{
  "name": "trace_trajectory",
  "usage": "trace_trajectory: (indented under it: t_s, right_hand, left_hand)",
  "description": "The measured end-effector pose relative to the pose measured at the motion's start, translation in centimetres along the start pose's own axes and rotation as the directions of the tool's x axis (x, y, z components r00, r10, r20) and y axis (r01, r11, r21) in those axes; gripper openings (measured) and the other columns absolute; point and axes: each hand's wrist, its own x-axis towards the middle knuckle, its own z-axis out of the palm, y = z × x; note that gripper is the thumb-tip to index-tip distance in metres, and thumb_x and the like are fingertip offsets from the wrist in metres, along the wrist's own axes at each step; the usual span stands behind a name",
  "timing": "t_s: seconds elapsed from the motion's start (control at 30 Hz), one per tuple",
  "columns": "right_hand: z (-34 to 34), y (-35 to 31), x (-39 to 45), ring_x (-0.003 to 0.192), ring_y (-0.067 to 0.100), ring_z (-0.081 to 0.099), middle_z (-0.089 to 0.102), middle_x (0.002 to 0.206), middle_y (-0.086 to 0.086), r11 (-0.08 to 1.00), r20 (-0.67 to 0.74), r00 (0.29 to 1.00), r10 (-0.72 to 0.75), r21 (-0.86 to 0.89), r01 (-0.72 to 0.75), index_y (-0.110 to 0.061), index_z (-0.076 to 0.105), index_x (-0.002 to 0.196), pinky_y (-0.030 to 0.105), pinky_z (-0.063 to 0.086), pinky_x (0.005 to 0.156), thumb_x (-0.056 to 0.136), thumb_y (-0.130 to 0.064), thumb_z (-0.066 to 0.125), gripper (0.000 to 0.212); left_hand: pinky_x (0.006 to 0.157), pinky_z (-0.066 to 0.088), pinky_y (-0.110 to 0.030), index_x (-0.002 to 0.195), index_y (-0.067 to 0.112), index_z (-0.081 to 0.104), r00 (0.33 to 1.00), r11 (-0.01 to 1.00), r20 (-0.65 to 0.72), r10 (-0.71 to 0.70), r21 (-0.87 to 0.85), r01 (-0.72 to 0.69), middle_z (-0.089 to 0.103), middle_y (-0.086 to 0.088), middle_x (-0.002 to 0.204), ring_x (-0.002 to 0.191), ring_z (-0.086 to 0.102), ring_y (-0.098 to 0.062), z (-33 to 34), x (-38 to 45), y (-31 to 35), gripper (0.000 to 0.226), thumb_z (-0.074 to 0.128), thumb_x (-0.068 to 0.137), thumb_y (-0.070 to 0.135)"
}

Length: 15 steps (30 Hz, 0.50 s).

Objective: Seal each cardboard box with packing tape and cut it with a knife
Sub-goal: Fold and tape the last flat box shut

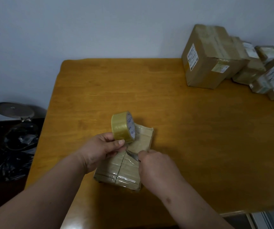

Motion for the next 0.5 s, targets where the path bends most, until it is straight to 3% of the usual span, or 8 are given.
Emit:
trace_trajectory:
  t_s: [0.1, 0.27, 0.5]
  right_hand:
    - [0.01, 0.01, -0.25, 0.078, 0.025, 0.057, 0.058, 0.095, 0.002, 1.0, -0.014, 1.0, -0.001, 0.009, 0.001, -0.02, 0.058, 0.104, 0.03, 0.036, 0.058, 0.092, -0.015, 0.049, 0.016]
    - [0.16, 0.29, -0.51, 0.083, 0.026, 0.061, 0.056, 0.092, 0.0, 0.999, -0.025, 0.999, 0.026, 0.037, -0.025, -0.021, 0.058, 0.105, 0.031, 0.036, 0.06, 0.091, -0.016, 0.049, 0.017]
    - [0.24, 0.37, -0.93, 0.073, 0.019, 0.046, 0.054, 0.094, -0.001, 0.997, -0.03, 0.997, 0.065, 0.033, -0.064, -0.022, 0.057, 0.112, 0.03, 0.037, 0.061, 0.091, -0.014, 0.054, 0.023]
  left_hand:
    - [0.063, 0.053, -0.016, 0.1, 0.01, 0.071, 1.0, 0.999, 0.006, 0.003, -0.042, -0.003, 0.075, -0.013, 0.1, 0.088, 0.073, -0.013, 0.03, -0.1, 0.04, 0.03, 0.07, 0.072, 0.019]
    - [0.065, 0.054, -0.016, 0.102, 0.007, 0.071, 1.0, 0.997, 0.008, -0.004, -0.08, 0.005, 0.075, -0.013, 0.098, 0.087, 0.073, -0.016, -0.09, -0.05, -0.12, 0.032, 0.07, 0.071, 0.016]
    - [0.065, 0.054, -0.017, 0.102, 0.003, 0.07, 1.0, 0.993, 0.012, -0.004, -0.12, 0.005, 0.075, -0.015, 0.098, 0.084, 0.074, -0.017, 0.21, -0.12, -0.24, 0.033, 0.07, 0.07, 0.012]
